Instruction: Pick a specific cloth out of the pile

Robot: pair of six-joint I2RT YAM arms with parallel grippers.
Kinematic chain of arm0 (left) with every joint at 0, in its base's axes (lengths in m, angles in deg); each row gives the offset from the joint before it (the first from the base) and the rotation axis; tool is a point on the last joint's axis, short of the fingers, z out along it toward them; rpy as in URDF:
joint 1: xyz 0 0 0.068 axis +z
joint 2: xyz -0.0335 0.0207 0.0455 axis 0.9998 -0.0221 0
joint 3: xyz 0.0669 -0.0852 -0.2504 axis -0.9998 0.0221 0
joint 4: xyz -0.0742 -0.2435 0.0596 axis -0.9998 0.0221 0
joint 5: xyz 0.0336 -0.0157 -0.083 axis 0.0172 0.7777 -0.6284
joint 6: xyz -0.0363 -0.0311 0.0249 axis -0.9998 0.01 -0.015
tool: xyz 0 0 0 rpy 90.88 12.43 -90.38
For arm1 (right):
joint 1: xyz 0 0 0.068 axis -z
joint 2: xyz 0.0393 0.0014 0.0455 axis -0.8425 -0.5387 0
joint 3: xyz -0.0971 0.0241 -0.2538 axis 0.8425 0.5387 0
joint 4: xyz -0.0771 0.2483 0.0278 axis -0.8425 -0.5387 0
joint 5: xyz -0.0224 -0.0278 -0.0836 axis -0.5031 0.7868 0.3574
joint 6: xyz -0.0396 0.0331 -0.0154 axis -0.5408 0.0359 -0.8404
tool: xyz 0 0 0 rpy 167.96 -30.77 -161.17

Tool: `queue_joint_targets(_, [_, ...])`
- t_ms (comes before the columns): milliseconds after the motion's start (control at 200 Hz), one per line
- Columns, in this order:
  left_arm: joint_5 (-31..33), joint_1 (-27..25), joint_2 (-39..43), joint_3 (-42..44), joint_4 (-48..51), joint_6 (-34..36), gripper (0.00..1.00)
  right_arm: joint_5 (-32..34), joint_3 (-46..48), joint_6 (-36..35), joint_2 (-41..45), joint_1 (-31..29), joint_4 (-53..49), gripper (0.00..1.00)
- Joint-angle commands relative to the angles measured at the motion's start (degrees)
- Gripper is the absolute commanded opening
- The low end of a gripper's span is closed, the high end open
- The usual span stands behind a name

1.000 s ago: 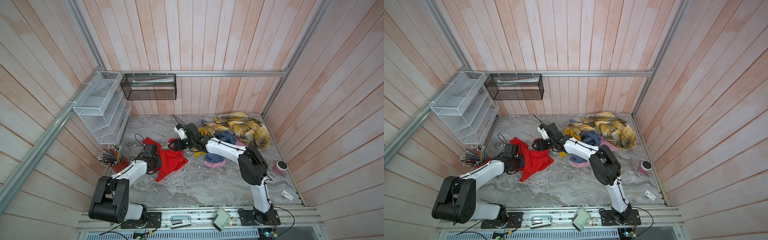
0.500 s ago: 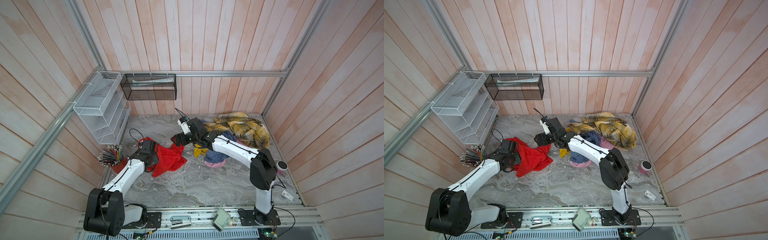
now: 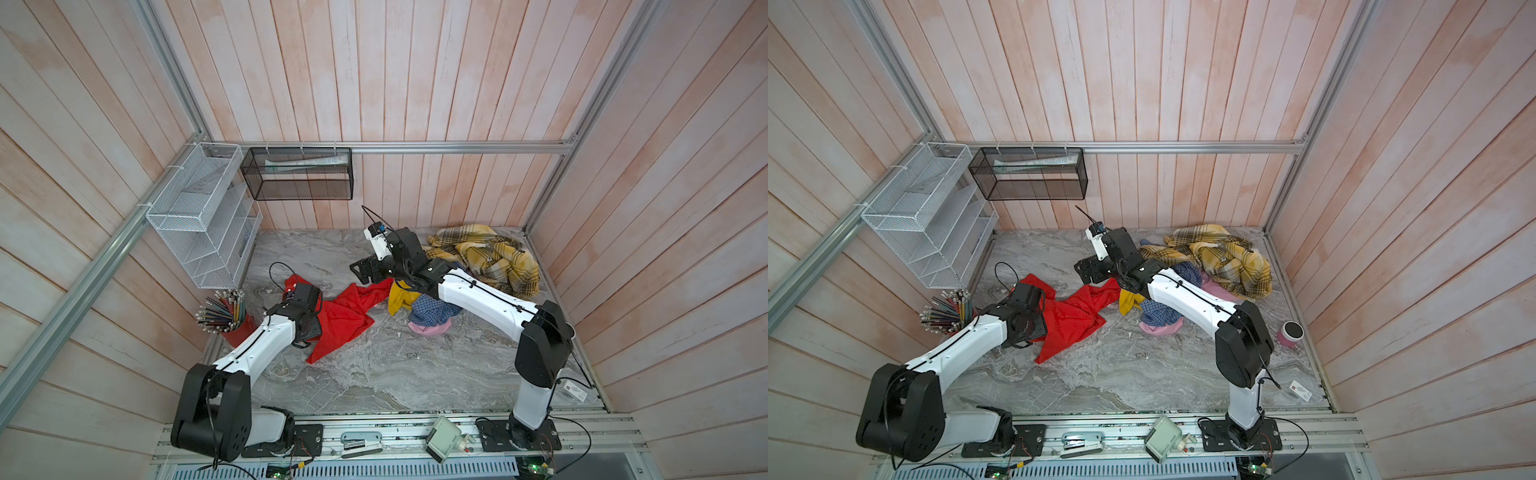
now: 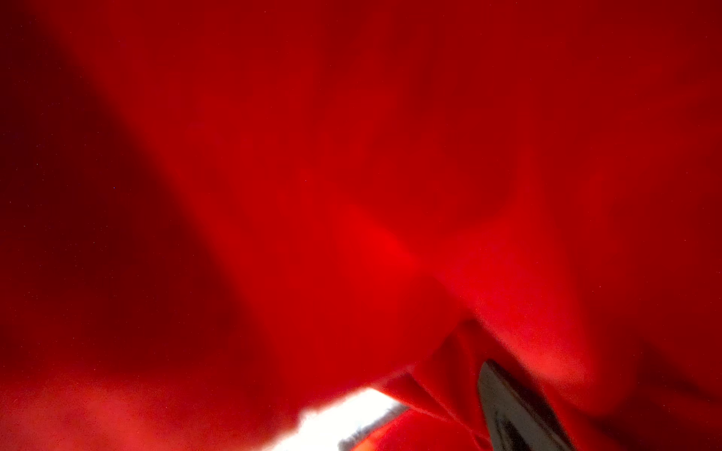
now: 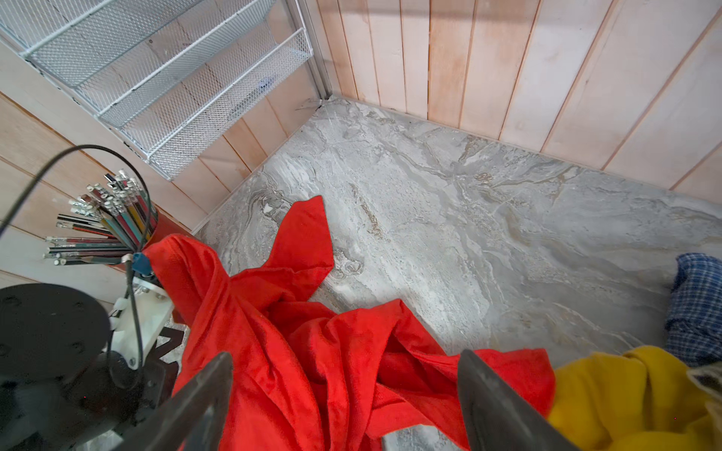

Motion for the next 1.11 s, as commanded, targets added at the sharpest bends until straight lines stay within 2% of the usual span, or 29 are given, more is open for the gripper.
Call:
queue_joint_targets(0, [-0.10, -0.21, -3.71, -4.73, 0.34, 3.69, 0.98, -1.32, 1.96, -0.24, 2.27, 0.95, 1.10, 0.90])
queue_joint_targets(120, [0.03, -0.19, -7.45, -8.69, -0.49, 6.40, 0.97, -1.50, 4.12, -0.15, 4.16, 2.13, 1.21, 0.90])
queue_joint_targets(280, [-5.40, -0.25, -12.56, -11.85, -2.35, 12.83, 0.93, -1.41, 8.12, 0.44, 7.21, 4.03, 2.20, 0.90])
queue_joint_targets(410, [-3.67, -1.07, -19.76, -15.88, 2.71, 15.78, 0.88, -1.36, 9.88, 0.64, 8.68, 5.29, 2.10, 0.90])
queue_joint_targets(520, [-1.20, -2.47, -21.83, -16.77, 3.68, 16.42, 0.88, -2.18, 10.27, 0.51, 8.54, 5.48, 2.24, 0.90])
queue_joint_targets(580, [-1.06, -3.26, -20.96, -15.95, 2.40, 16.57, 0.89, -5.07, 10.42, 1.17, 7.36, 5.48, 2.89, 0.88])
queue_joint_targets(685, [-2.52, -3.42, -17.64, -13.28, -1.01, 16.10, 0.91, -13.04, 9.78, 2.48, 3.43, 5.10, 2.44, 0.75])
queue_joint_targets(860, [-4.63, -3.41, -9.55, -8.09, -6.68, 17.49, 0.94, -17.27, 8.11, 2.61, -2.91, 2.32, 1.87, 0.63])
queue_joint_targets(990, [-5.86, -3.42, -4.65, -4.79, -9.10, 18.40, 0.94, -20.99, 4.83, 4.43, -8.37, 1.49, 3.42, 0.60])
queue_joint_targets(1101, [-8.04, -3.41, -4.09, -3.27, -9.70, 19.95, 0.94, -23.76, 1.52, 5.81, -11.42, 0.35, 5.61, 0.58])
